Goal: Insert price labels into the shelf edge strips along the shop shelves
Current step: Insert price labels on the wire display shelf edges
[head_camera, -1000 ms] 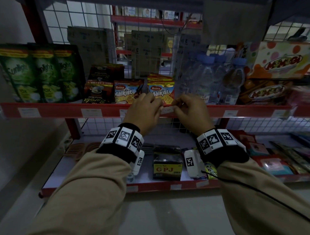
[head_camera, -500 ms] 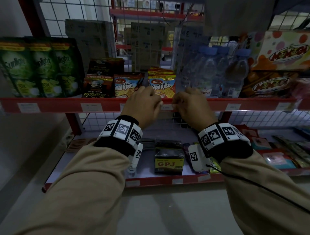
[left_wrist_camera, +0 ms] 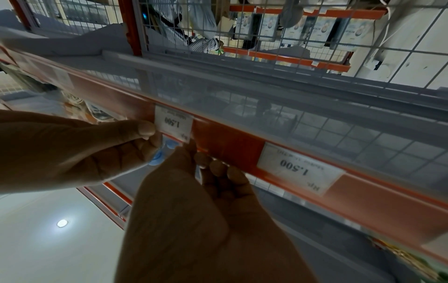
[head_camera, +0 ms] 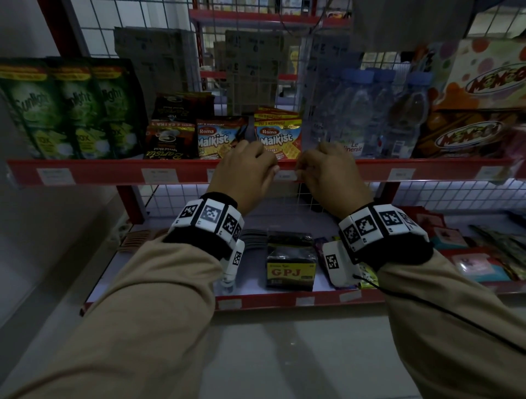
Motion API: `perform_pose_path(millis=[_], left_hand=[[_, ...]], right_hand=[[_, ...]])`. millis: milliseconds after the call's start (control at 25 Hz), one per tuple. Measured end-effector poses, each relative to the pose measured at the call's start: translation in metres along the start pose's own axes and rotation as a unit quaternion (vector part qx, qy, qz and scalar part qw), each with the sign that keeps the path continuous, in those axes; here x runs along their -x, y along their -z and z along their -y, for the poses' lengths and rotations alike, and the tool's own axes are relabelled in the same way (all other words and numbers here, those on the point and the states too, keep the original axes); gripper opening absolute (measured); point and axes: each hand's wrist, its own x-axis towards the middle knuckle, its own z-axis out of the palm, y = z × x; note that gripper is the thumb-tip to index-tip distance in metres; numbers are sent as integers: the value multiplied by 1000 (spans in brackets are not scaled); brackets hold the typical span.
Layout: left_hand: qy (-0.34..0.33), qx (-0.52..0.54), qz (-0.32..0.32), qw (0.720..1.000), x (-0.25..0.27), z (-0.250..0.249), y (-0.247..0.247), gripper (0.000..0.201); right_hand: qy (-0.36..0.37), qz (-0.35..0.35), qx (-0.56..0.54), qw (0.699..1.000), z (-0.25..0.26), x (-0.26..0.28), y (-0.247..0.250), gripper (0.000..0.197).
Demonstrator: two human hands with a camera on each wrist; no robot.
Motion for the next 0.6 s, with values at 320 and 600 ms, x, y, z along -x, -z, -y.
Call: perform_pose_path(millis=[320, 600], left_hand=[[3, 6, -68, 998, 10, -3, -7, 13], [94, 22, -131, 987, 33, -23, -31, 35]], right_hand=[[19, -77, -7, 997, -4, 14, -7, 23], [41, -156, 43, 986, -28, 41, -21, 26]])
